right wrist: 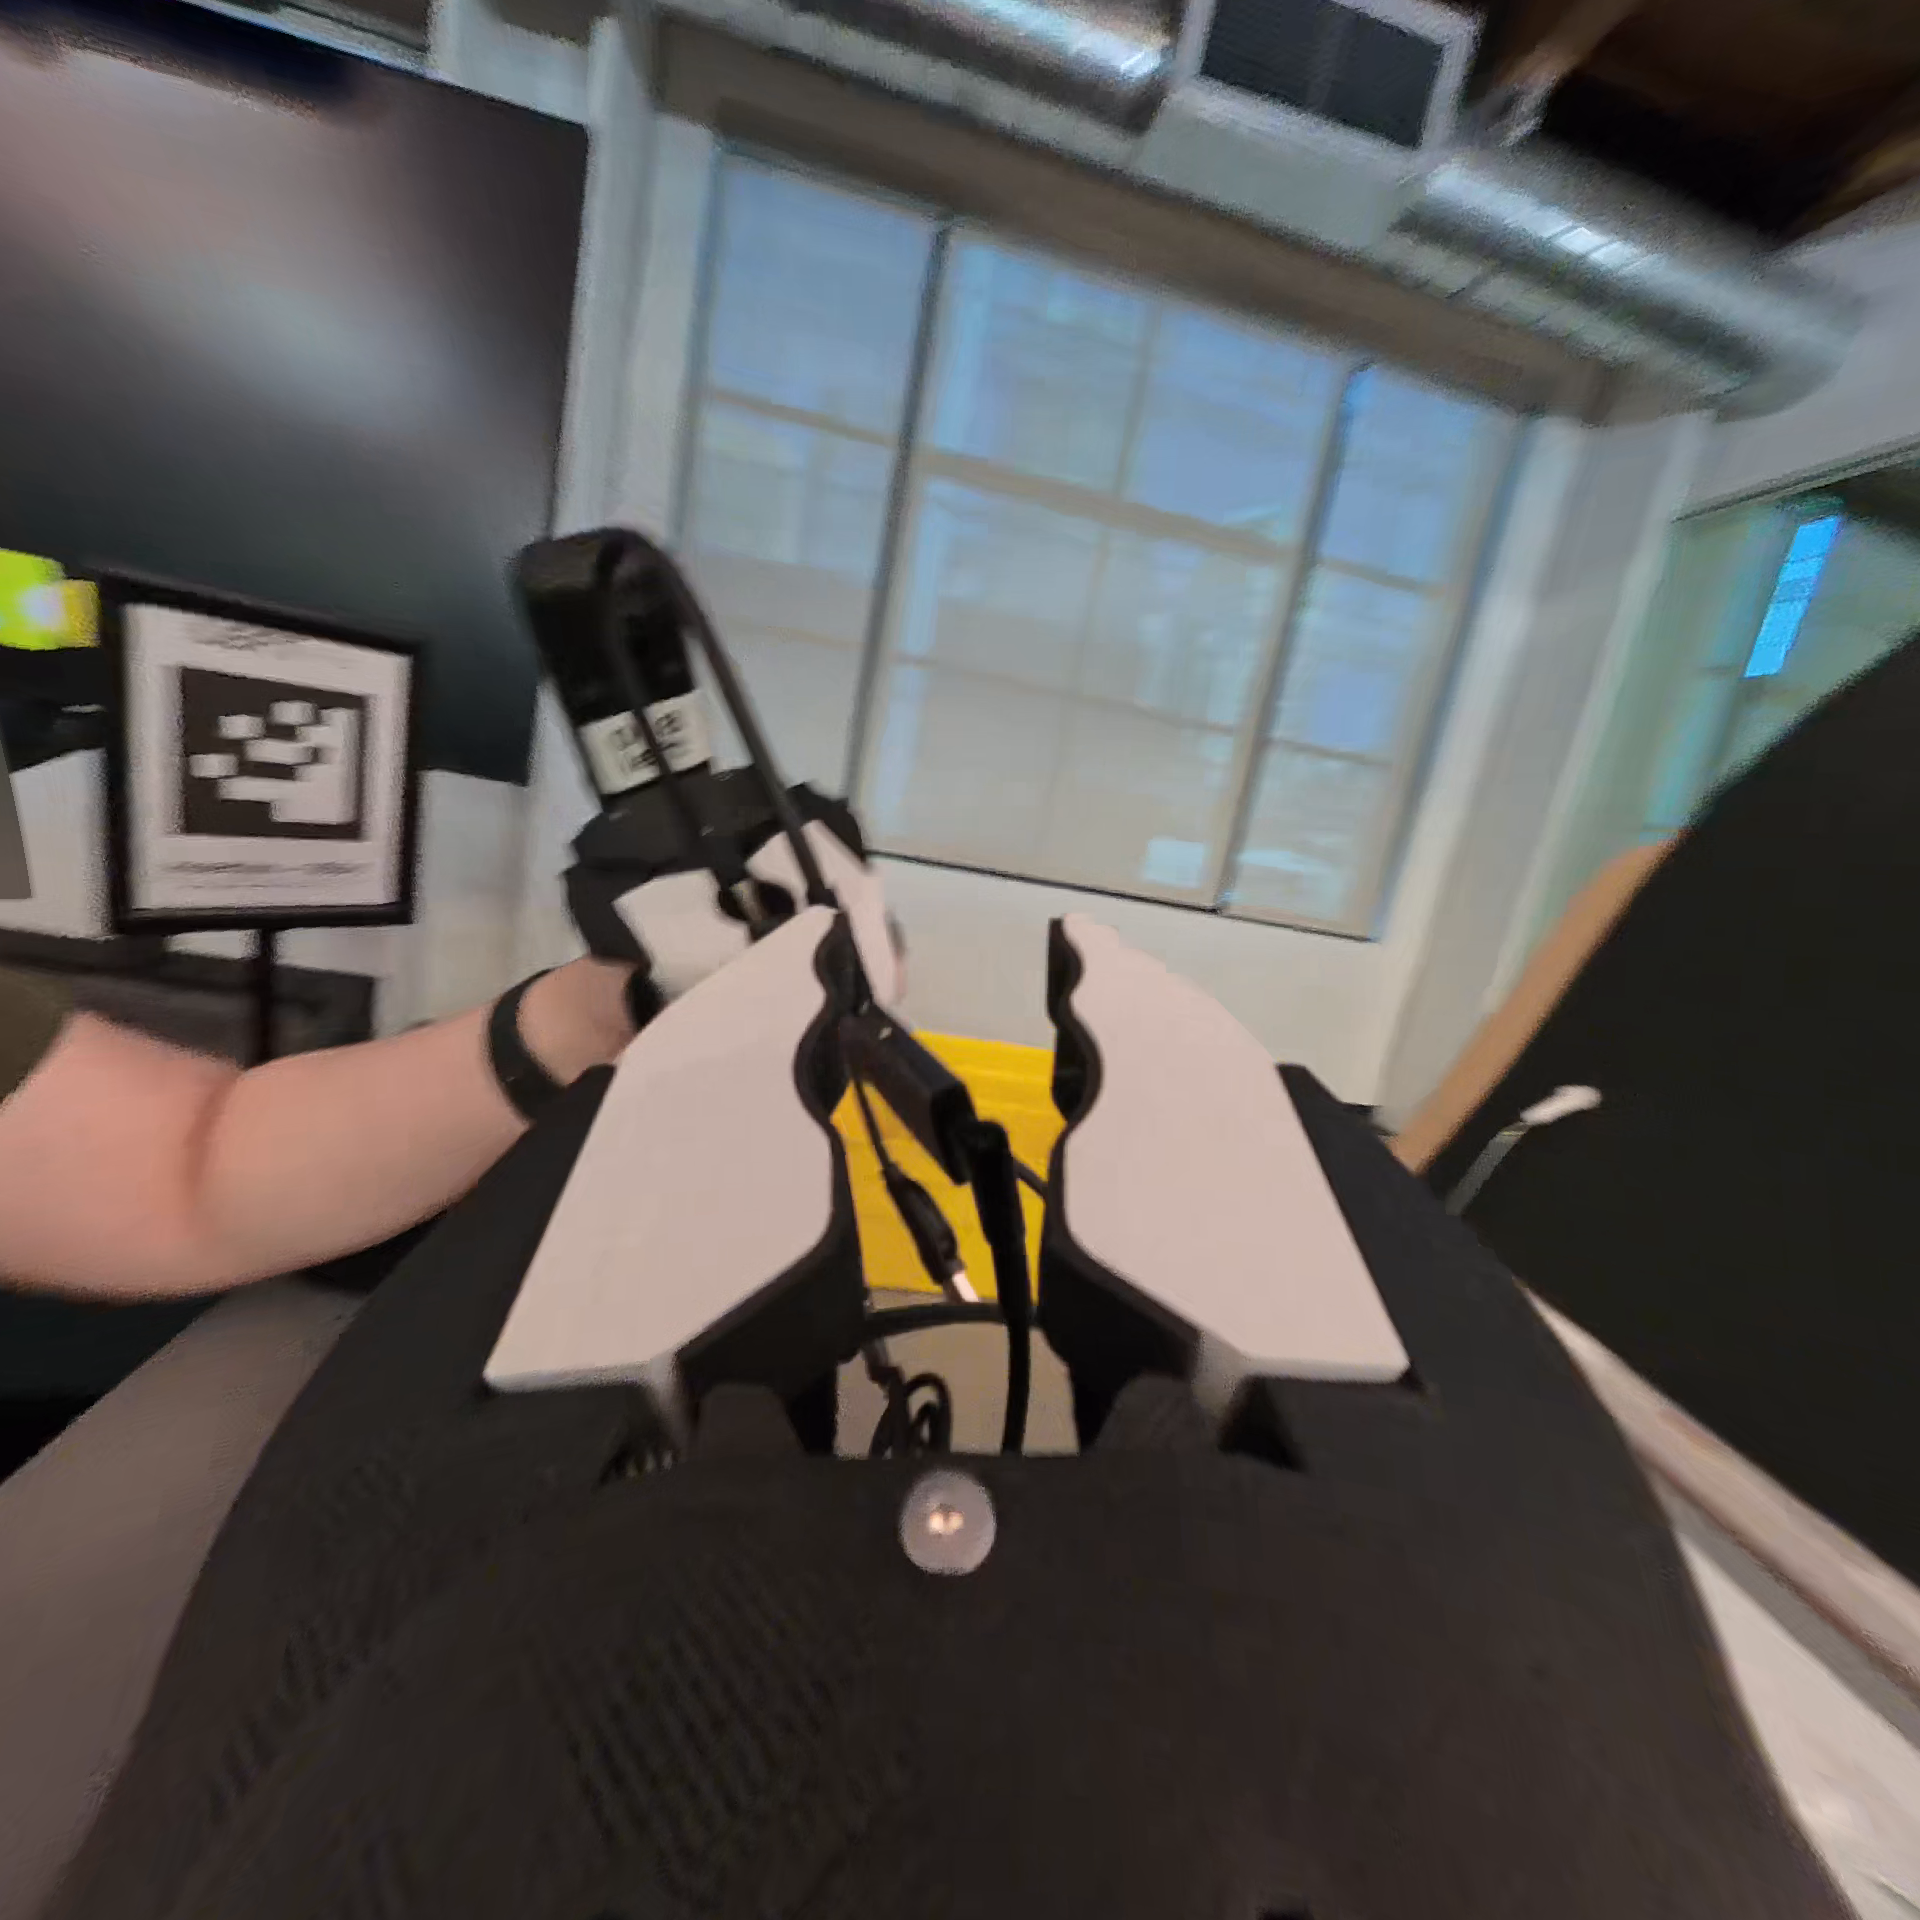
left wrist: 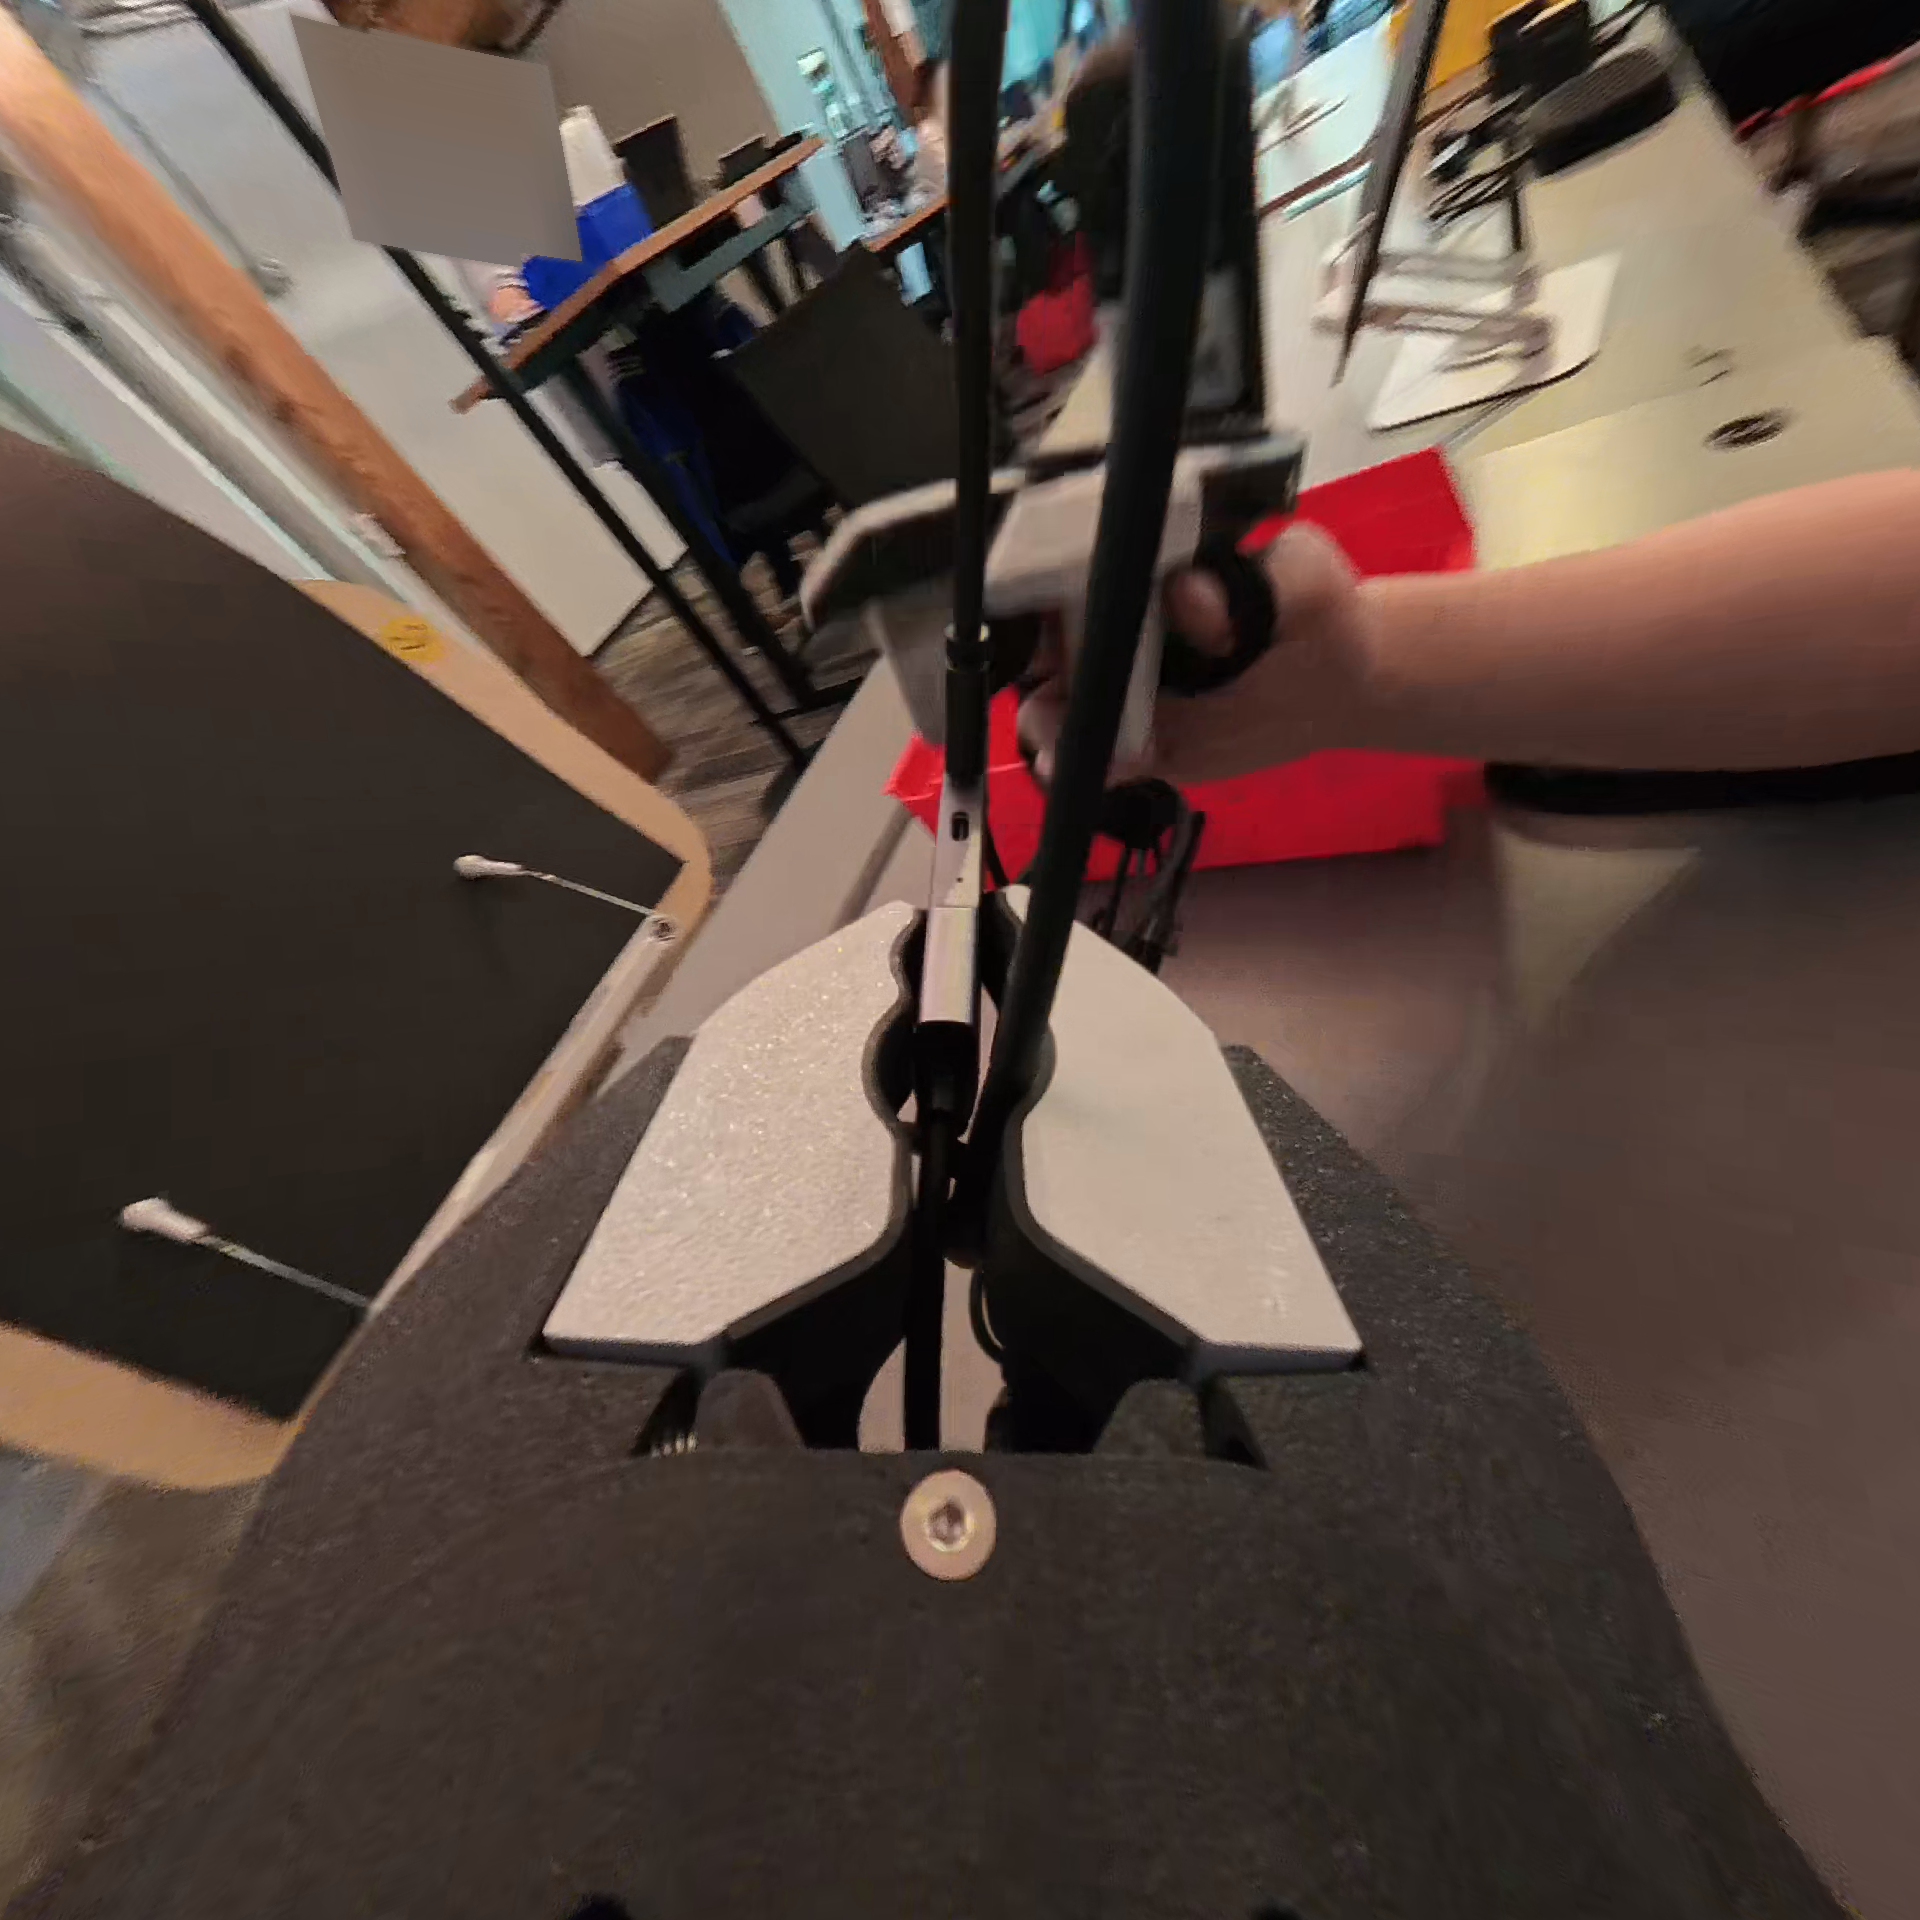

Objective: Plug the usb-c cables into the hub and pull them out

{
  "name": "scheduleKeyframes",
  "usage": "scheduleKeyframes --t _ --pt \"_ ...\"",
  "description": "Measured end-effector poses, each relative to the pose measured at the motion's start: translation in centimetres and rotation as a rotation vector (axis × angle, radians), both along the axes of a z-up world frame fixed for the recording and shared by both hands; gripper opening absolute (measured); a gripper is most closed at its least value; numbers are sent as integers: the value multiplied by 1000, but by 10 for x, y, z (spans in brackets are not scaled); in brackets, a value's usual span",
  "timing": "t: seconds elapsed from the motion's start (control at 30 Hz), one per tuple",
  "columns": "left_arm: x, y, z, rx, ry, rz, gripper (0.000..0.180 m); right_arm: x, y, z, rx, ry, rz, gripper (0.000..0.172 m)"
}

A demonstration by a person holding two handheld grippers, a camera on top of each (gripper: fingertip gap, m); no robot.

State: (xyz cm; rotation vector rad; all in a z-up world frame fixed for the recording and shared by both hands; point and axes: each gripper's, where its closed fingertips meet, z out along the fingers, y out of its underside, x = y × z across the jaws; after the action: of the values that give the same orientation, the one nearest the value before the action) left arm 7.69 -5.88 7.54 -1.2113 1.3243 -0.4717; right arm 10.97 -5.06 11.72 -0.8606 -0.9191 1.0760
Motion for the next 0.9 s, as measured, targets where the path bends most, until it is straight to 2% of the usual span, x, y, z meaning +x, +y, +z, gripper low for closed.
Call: scheduleKeyframes --t 0.07,0.17,0.27,0.33,0.5,0.67,0.77,0.9 --pt "-3 10 0 54 15 80 9 19 9 17 12 20 -129 36" --pt "-8 31 1 190 46 271 9 33 20 26 9 -94 -335 35" --pt "-13 52 -2 356 117 479 9 26 24 15 -49 -281 -465 37" --pt "-10 60 -6 438 153 551 9 17 29 -2 -119 -400 -508 44" --pt "4 68 -18 474 199 583 9 3 49 -31 -248 -396 -576 41" --pt "14 64 -25 511 222 565 9 -4 61 -51 -390 -360 -527 33" --pt "18 65 -29 538 254 574 10 -3 62 -54 -404 -354 -509 17" --pt "16 67 -32 538 263 573 9 -2 64 -61 -369 -425 -547 14"
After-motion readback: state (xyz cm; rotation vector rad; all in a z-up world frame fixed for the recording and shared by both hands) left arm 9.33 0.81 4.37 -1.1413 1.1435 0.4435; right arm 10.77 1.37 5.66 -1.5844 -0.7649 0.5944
